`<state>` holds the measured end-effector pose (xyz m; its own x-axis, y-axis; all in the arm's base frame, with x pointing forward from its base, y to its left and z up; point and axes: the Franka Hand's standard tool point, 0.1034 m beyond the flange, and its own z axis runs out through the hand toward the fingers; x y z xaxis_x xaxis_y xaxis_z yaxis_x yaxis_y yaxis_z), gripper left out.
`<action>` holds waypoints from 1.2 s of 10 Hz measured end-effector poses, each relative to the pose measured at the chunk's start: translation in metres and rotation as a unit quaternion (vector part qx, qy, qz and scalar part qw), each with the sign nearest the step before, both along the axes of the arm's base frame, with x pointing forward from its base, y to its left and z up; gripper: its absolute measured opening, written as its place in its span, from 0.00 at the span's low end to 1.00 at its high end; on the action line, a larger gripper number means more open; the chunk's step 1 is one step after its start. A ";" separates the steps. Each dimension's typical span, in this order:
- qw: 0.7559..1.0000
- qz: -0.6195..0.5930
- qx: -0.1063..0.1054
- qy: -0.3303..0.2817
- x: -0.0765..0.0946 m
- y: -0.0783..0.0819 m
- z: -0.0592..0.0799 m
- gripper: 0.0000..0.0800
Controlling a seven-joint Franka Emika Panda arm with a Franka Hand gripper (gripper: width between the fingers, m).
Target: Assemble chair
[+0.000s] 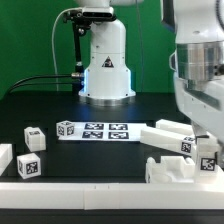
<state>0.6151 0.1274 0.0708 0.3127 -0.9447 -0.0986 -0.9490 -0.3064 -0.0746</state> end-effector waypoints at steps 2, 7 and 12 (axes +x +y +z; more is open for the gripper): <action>0.997 0.071 -0.003 -0.008 0.000 0.000 -0.001 0.81; 0.902 0.428 -0.054 -0.034 0.002 -0.011 -0.001 0.81; 0.932 0.356 -0.051 -0.028 0.002 -0.011 -0.002 0.36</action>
Offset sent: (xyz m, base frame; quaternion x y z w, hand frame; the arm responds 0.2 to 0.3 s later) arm 0.0000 0.0000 0.0000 0.0000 0.0000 -0.1938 0.9810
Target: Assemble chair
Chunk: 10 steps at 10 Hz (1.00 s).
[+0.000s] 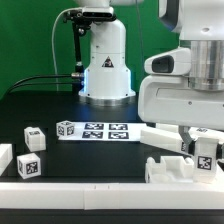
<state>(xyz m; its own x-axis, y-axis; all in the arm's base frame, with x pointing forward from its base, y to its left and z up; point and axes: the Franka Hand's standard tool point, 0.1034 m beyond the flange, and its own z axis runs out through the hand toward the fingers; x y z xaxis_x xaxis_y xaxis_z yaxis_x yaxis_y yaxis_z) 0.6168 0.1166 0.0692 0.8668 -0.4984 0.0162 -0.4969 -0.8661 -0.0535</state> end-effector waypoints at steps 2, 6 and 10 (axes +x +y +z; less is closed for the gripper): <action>0.997 -0.081 0.003 0.003 0.000 0.000 0.000 0.36; 0.926 -0.372 0.059 0.028 -0.002 -0.002 -0.001 0.36; 0.876 -0.474 0.074 0.045 -0.003 -0.005 0.000 0.36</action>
Offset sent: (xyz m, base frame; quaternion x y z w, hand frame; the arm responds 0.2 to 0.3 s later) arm -0.0008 -0.0123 -0.0002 0.0553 0.0009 0.3664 0.9288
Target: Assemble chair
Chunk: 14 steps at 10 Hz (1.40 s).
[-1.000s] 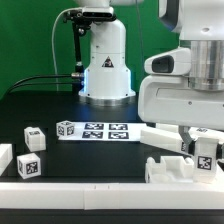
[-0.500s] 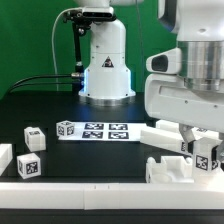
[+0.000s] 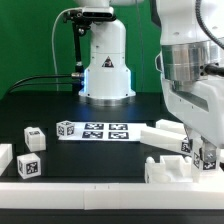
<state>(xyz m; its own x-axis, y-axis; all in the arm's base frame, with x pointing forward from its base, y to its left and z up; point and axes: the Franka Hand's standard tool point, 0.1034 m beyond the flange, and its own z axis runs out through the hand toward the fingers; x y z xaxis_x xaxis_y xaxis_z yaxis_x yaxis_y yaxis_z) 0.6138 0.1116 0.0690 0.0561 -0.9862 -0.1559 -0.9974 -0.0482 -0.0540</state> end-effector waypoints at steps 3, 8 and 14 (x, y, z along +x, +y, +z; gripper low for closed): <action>0.993 -0.115 0.017 0.012 -0.001 -0.001 -0.001 0.36; 0.980 -0.198 0.015 0.013 -0.004 -0.007 -0.002 0.59; 0.989 -0.148 0.025 -0.012 -0.008 -0.029 0.034 0.81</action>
Offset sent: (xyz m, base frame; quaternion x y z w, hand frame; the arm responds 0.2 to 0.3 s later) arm 0.0066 -0.0050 -0.0035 0.0509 -0.0240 0.2869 0.9563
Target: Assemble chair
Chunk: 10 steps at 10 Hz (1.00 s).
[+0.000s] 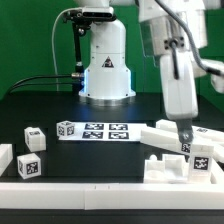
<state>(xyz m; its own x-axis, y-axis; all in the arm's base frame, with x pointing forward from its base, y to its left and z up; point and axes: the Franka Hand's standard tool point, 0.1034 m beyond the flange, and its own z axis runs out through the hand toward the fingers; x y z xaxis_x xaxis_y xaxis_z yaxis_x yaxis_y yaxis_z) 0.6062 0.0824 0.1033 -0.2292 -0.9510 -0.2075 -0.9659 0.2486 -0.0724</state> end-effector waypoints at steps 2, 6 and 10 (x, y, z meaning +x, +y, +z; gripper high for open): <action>1.000 0.002 -0.001 0.002 -0.001 0.002 -0.004 0.81; 0.999 0.033 -0.005 -0.002 -0.003 -0.001 -0.005 0.81; 0.981 0.188 -0.022 -0.030 -0.028 -0.051 0.003 0.81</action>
Offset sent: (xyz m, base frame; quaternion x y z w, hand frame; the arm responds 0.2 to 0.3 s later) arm 0.0000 0.0000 0.0000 0.0000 0.0000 0.0000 1.0000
